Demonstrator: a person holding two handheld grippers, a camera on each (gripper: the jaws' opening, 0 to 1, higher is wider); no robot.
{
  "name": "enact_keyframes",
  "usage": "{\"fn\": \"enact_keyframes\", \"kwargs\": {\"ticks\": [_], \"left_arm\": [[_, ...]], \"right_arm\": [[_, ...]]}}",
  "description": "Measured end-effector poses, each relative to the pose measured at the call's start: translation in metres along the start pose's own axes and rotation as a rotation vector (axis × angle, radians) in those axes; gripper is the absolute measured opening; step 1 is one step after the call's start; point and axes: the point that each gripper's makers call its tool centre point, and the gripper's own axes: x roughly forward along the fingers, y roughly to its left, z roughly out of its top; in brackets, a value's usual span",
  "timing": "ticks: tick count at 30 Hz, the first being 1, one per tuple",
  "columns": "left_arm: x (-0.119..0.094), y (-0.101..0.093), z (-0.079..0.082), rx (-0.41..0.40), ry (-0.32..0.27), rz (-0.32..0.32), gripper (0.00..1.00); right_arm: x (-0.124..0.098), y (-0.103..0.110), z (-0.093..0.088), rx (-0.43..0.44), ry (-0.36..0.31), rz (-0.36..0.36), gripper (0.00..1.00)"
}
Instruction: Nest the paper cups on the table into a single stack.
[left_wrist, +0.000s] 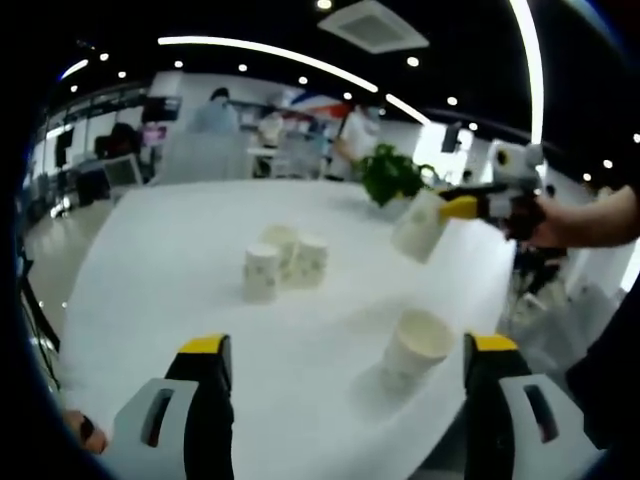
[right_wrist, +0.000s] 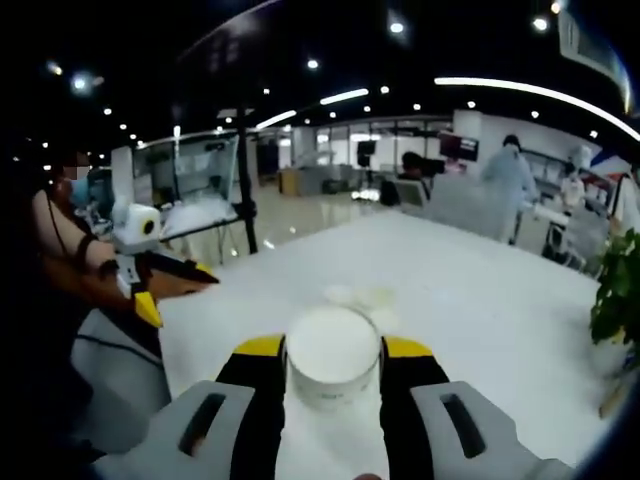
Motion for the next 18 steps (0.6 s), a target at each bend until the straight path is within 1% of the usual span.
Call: {"fn": "enact_keyframes", "kwargs": {"ticks": [8, 14, 18], "left_arm": [[-0.001, -0.001, -0.002, -0.002, 0.004, -0.004, 0.96], [-0.001, -0.005, -0.005, -0.021, 0.007, -0.022, 0.96], [-0.001, -0.006, -0.006, -0.022, 0.007, -0.029, 0.96]], "right_arm": [[-0.001, 0.020, 0.005, 0.043, -0.040, 0.026, 0.33], [0.003, 0.033, 0.002, 0.052, -0.040, 0.048, 0.33], [0.007, 0.038, 0.001, 0.053, -0.039, 0.060, 0.33]]}}
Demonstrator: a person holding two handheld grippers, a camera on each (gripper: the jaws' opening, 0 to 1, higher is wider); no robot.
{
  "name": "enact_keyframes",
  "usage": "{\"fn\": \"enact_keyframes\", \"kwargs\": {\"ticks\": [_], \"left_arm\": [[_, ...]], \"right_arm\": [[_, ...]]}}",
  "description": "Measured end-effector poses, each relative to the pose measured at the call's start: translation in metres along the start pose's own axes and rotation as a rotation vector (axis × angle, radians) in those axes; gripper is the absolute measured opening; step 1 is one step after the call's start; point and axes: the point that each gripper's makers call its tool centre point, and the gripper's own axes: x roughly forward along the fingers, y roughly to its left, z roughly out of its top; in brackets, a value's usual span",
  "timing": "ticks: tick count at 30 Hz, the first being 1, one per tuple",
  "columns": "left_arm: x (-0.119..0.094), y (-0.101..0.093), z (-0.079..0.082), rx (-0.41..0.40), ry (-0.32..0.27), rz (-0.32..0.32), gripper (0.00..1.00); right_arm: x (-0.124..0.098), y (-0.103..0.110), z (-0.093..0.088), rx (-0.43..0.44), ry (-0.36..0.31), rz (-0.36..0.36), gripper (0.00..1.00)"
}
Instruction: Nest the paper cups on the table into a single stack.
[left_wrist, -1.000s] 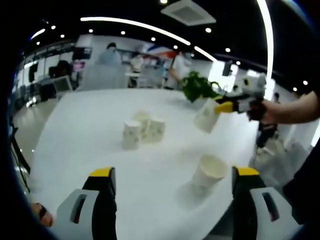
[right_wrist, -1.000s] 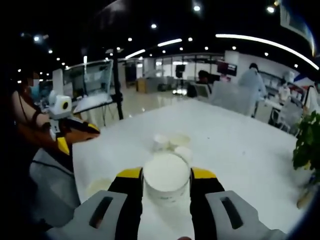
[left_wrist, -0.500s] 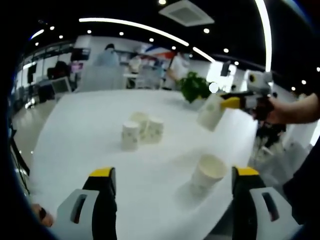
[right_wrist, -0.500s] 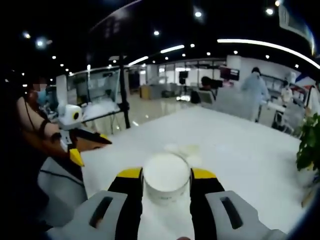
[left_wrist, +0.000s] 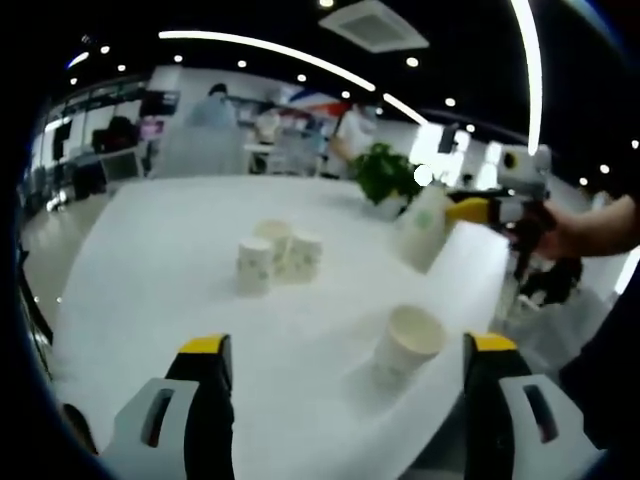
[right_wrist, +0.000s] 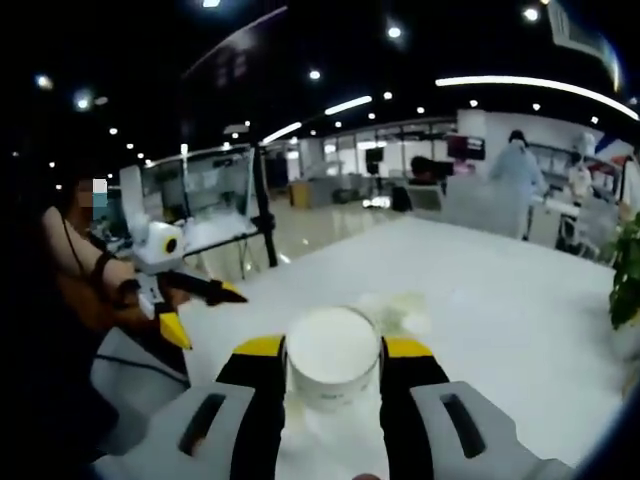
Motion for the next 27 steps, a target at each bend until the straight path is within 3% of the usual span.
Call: {"fn": "enact_keyframes", "kwargs": {"ticks": [11, 27], "left_arm": [[0.002, -0.025, 0.007, 0.005, -0.030, -0.102, 0.95], [0.013, -0.051, 0.013, 0.006, -0.025, -0.184, 0.90]], "right_arm": [[0.006, 0.008, 0.002, 0.013, -0.018, 0.018, 0.33], [0.007, 0.022, 0.007, 0.056, -0.048, 0.055, 0.33]]}}
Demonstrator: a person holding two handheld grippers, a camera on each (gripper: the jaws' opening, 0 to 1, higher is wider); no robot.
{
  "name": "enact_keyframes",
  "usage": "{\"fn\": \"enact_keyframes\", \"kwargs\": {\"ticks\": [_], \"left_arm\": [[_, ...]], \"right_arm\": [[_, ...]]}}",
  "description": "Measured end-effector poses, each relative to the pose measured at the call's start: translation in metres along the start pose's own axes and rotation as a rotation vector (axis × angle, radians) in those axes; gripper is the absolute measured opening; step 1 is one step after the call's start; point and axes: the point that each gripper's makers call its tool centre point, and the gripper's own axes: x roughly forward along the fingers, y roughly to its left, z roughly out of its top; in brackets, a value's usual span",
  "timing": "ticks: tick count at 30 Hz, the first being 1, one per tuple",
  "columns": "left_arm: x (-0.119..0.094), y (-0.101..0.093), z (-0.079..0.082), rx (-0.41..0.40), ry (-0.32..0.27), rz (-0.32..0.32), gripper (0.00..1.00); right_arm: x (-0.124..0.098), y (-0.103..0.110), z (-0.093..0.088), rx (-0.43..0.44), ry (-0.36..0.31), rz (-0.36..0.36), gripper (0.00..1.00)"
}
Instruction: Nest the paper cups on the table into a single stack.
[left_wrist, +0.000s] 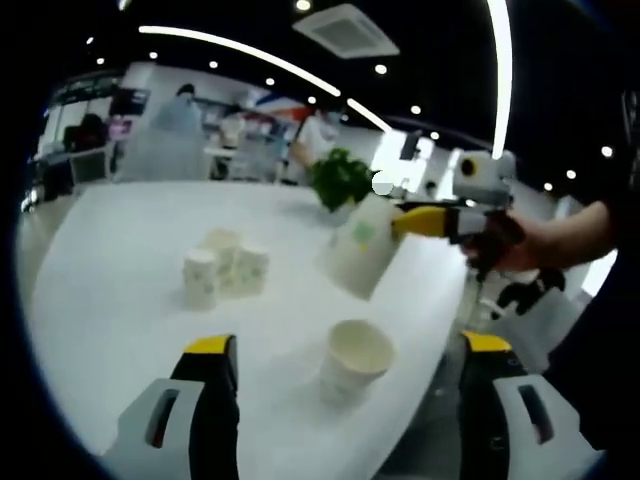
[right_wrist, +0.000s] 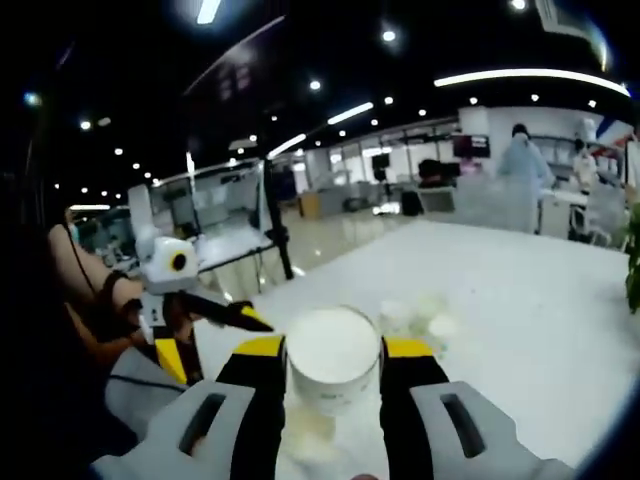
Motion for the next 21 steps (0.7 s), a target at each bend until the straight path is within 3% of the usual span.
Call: {"fn": "enact_keyframes", "kwargs": {"ticks": [16, 21], "left_arm": [[0.012, -0.029, 0.004, -0.006, -0.006, -0.097, 0.88], [0.013, -0.040, 0.011, -0.077, -0.043, -0.156, 0.86]], "right_arm": [[0.013, 0.028, 0.003, 0.082, -0.042, 0.076, 0.33], [0.017, 0.035, 0.003, 0.102, -0.045, 0.095, 0.33]]}}
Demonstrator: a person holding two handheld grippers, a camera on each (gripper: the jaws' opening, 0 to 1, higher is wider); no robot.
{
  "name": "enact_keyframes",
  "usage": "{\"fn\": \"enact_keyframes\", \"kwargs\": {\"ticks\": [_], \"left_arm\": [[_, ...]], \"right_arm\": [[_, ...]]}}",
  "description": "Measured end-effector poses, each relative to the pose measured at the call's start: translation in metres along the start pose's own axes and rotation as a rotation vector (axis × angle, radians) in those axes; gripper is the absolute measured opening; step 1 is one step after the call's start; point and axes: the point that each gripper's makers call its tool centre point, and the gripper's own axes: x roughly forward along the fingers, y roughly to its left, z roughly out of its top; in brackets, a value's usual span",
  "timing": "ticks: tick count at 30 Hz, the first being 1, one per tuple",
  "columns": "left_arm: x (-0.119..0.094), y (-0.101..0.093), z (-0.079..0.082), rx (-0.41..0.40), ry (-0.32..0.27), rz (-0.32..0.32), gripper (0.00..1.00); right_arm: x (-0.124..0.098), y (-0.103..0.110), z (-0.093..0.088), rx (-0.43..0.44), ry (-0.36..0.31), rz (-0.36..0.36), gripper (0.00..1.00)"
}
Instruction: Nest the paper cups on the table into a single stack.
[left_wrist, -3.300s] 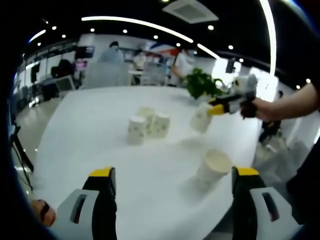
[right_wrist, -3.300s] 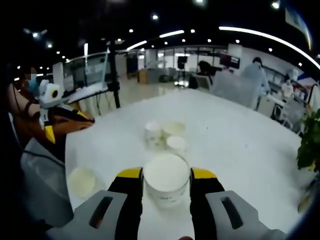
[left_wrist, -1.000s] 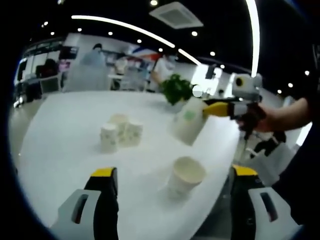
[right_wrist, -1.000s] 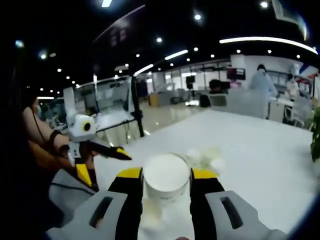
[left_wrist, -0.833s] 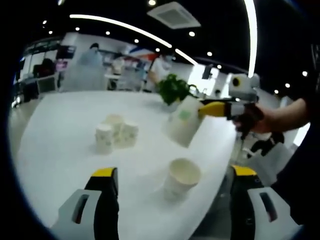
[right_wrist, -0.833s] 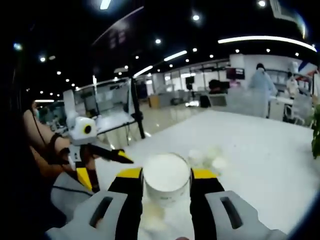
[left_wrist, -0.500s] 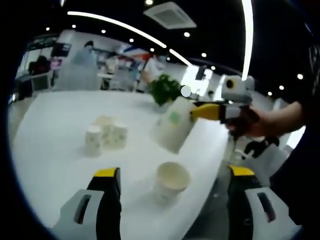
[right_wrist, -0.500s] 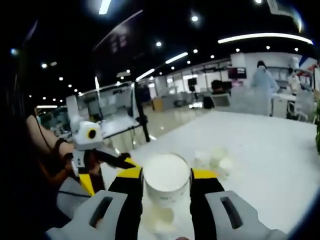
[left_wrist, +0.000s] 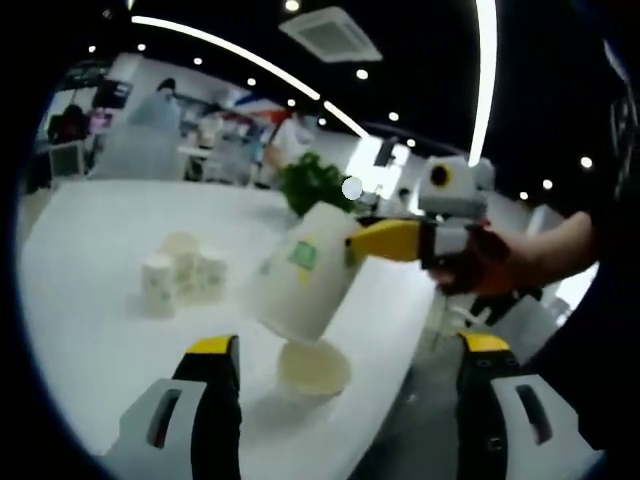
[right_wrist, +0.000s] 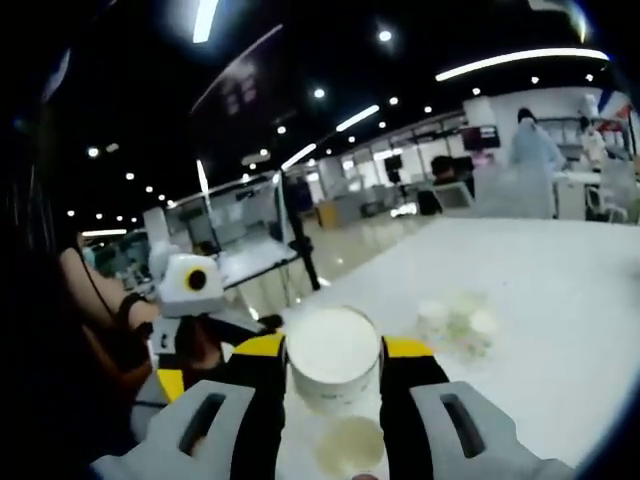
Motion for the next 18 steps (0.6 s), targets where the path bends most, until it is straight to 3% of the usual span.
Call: {"fn": "enact_keyframes", "kwargs": {"ticks": [4, 10, 11, 18], "left_arm": [[0.000, -0.008, 0.000, -0.033, -0.001, -0.046, 0.77], [-0.003, -0.008, 0.007, -0.079, -0.045, -0.056, 0.76], [-0.003, -0.011, 0.011, -0.075, -0.074, -0.069, 0.77], [-0.004, -0.013, 0.013, -0.087, -0.080, -0.079, 0.74]], "right_arm": [[0.002, 0.002, -0.001, 0.024, -0.011, 0.004, 0.33], [-0.003, -0.001, -0.004, 0.093, -0.041, 0.000, 0.33], [-0.004, -0.001, -0.003, 0.109, -0.054, 0.000, 0.33], [-0.012, -0.004, -0.011, 0.175, -0.055, -0.001, 0.33]]}}
